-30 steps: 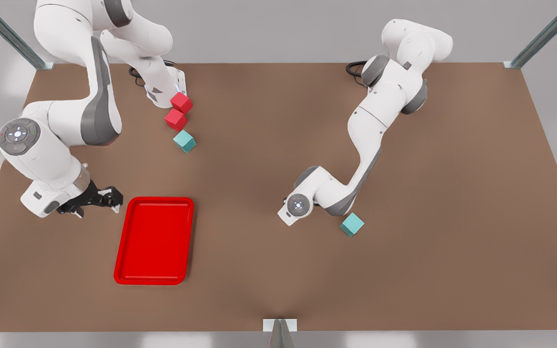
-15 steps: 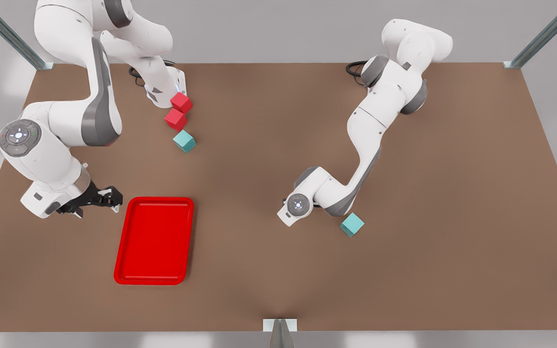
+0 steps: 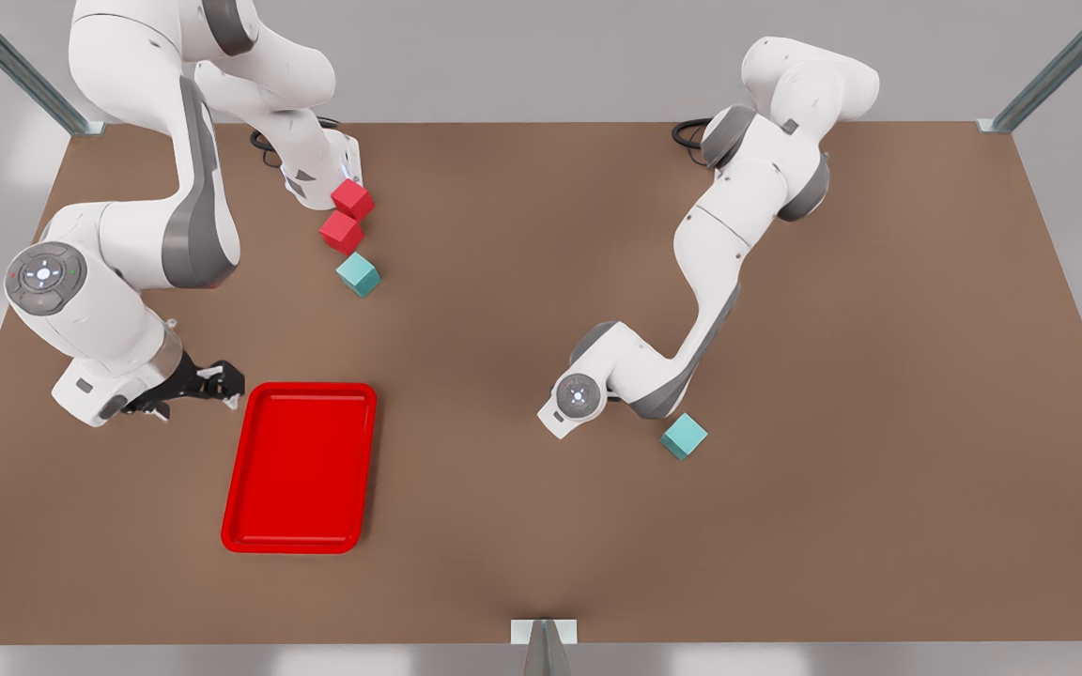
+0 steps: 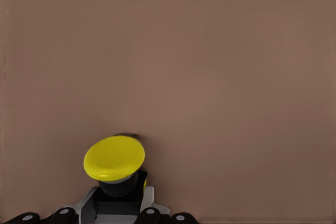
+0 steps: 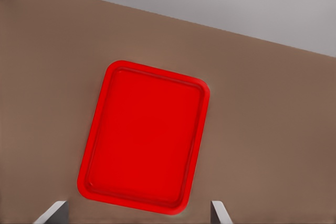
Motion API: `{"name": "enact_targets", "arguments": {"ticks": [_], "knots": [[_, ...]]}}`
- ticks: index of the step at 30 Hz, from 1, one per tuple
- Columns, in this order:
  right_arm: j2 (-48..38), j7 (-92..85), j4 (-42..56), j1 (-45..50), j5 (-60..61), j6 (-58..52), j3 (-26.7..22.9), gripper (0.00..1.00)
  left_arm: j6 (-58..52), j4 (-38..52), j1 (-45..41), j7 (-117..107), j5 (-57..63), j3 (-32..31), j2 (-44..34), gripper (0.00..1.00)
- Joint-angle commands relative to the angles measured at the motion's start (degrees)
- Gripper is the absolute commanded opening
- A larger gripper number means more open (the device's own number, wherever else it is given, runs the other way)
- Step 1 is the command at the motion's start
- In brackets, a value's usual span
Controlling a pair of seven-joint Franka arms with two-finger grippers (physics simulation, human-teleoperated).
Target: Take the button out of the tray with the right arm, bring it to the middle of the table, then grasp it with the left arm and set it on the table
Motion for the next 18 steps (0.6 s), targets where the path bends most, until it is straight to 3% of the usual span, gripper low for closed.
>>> {"name": "enact_targets", "arguments": {"ticks": [1, 9, 13, 18], "knots": [[-0.08, -0.73, 0.08, 0.01, 0.01, -1.04, 0.03, 1.0, -1.62, 0.16, 0.09, -1.84, -0.22, -0.15, -0.51, 0.46], [0.09, -0.91, -0.01, 0.01, -0.26, -0.95, 0.03, 1.0, -0.74, 0.34, 0.52, -8.26, -0.4, -0.33, -4.55, 0.45], [0.01, -0.91, -0.01, 0.01, -0.26, -0.95, 0.03, 1.0, 9.62, 0.25, 1.67, -9.66, 0.47, 0.11, -7.36, 0.44], [0.09, -0.91, -0.09, 0.01, -0.43, -0.77, 0.03, 1.0, 30.28, -0.37, 1.32, -15.99, 11.11, 3.36, -6.84, 0.45]]}}
